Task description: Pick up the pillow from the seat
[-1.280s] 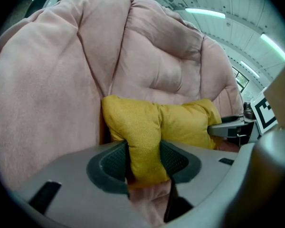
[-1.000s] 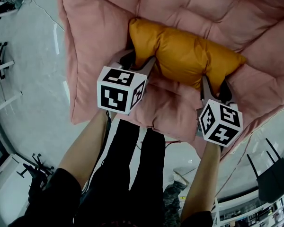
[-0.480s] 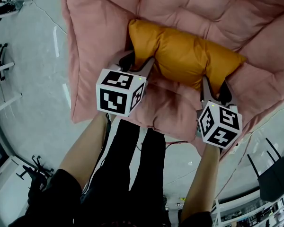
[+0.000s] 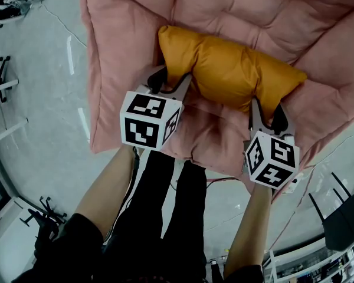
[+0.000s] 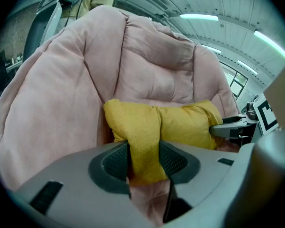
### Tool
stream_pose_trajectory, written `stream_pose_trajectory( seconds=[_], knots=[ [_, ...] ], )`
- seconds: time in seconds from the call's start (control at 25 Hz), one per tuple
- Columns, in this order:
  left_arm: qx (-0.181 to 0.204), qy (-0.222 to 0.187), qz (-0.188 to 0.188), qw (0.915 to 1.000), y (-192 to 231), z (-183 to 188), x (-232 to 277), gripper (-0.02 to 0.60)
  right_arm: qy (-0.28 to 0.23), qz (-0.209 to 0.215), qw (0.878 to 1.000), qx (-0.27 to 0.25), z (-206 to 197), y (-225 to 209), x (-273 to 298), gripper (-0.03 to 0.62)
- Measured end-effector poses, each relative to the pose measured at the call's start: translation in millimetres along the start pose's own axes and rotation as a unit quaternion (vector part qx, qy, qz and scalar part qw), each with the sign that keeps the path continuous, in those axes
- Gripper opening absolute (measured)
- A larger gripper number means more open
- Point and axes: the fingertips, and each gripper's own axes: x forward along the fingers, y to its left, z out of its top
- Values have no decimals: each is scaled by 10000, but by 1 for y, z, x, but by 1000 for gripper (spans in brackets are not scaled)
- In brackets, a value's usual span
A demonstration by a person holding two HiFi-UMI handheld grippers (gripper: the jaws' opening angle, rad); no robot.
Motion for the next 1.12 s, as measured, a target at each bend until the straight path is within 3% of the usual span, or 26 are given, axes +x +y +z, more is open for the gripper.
stream_pose_trajectory(
  seconds=[1.12],
  knots=[
    [142, -433, 57, 9989, -6, 37, -43, 189, -526, 16, 9986, -88, 34, 7, -40, 249]
  ],
)
